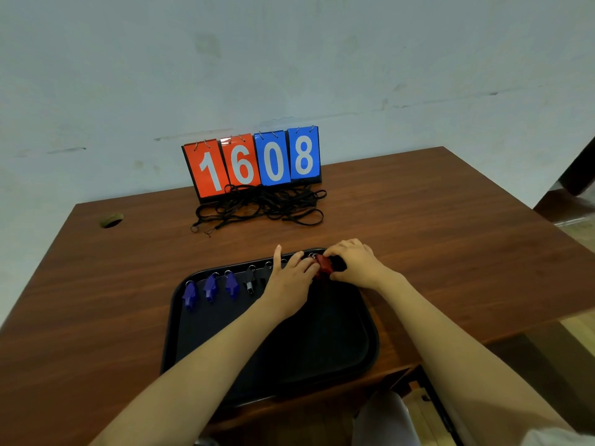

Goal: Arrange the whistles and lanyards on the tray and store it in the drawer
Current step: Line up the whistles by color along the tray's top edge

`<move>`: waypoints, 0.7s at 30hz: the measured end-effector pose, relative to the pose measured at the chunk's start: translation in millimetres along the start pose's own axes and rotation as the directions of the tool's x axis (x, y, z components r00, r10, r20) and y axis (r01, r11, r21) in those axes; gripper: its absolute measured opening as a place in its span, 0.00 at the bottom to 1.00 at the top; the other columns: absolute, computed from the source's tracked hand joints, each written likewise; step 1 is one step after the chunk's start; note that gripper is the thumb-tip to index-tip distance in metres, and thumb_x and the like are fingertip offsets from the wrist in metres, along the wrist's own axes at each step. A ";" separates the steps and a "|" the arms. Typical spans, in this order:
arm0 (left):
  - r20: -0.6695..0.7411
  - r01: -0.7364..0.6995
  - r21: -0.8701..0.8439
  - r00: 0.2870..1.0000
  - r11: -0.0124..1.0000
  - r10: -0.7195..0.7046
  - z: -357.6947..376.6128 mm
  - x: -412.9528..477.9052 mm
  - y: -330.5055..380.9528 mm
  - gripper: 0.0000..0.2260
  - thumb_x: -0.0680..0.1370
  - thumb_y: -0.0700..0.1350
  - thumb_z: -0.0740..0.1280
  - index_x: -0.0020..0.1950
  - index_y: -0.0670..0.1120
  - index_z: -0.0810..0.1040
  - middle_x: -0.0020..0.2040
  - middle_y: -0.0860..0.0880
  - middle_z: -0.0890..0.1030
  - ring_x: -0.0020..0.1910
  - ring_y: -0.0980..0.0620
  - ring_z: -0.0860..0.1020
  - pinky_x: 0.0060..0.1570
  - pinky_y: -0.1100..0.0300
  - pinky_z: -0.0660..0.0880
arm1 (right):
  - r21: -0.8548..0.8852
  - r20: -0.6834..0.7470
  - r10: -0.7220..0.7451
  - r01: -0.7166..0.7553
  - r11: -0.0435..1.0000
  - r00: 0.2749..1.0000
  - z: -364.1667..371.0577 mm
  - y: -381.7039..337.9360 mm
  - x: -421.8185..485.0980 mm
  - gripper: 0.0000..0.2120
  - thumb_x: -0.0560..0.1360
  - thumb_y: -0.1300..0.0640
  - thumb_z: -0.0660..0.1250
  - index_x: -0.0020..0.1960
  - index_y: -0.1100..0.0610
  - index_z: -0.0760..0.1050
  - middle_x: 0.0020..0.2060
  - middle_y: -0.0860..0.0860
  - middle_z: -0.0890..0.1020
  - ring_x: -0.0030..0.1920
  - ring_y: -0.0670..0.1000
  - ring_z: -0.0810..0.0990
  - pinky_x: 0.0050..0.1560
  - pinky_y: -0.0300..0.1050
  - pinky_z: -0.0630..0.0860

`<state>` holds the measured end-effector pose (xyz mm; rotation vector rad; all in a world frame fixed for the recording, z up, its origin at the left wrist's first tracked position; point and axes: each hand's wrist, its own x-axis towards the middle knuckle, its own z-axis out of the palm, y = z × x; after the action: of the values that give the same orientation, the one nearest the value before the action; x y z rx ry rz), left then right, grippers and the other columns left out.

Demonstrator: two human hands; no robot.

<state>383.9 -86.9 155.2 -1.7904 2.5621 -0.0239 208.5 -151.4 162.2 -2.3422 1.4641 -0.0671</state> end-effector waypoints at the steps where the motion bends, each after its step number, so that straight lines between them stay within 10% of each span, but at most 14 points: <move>1: 0.002 0.001 -0.006 1.000 1.000 -0.001 -0.2 -0.1 -0.1 0.20 0.82 0.44 0.53 0.74 0.49 0.60 0.74 0.52 0.63 0.76 0.50 0.53 0.71 0.37 0.36 | 0.001 0.000 0.000 0.000 1.000 1.000 0.1 -0.7 -1.2 0.26 0.73 0.50 0.69 0.70 0.45 0.65 0.66 0.49 0.70 0.70 0.54 0.60 0.70 0.56 0.57; 21: -0.040 0.078 0.005 0.996 0.997 -0.078 0.0 -15.3 -7.7 0.22 0.80 0.42 0.55 0.75 0.48 0.59 0.75 0.50 0.61 0.76 0.50 0.53 0.71 0.39 0.36 | -0.061 -0.082 -0.001 -0.004 0.998 0.997 11.7 -12.6 -15.4 0.21 0.76 0.50 0.66 0.67 0.49 0.67 0.63 0.49 0.74 0.72 0.51 0.61 0.72 0.68 0.41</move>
<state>396.4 -75.1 155.5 -1.9055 2.5136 -0.0694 215.0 -129.7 158.0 -2.4135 1.5277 -0.1211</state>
